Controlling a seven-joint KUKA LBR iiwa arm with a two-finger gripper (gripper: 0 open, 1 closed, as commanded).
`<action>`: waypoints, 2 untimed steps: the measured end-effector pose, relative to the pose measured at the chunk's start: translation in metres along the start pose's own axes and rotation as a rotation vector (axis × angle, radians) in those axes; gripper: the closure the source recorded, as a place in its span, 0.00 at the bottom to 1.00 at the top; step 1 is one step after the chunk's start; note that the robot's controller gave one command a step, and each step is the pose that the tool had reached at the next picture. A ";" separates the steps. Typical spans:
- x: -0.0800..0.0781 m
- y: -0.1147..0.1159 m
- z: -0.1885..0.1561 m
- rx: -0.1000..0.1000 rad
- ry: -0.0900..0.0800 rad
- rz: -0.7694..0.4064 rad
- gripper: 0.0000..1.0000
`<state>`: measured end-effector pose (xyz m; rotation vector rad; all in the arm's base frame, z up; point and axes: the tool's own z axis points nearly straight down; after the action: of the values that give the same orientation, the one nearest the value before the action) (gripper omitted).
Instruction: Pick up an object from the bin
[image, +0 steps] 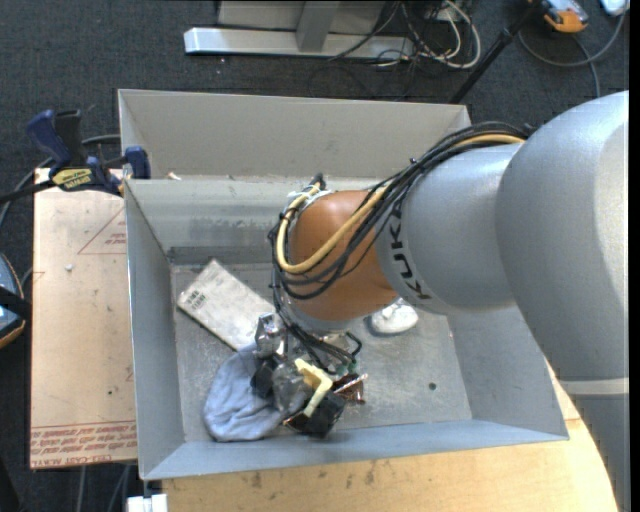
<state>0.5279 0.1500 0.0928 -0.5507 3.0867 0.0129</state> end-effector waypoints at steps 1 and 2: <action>0.000 -0.006 -0.040 0.005 0.008 -0.013 1.00; 0.017 -0.001 -0.093 0.005 0.011 0.009 1.00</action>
Offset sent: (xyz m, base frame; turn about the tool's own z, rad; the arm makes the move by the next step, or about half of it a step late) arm -0.0200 -0.0072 0.1045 0.0160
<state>0.5122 0.1429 0.1859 -0.5377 3.0988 0.0015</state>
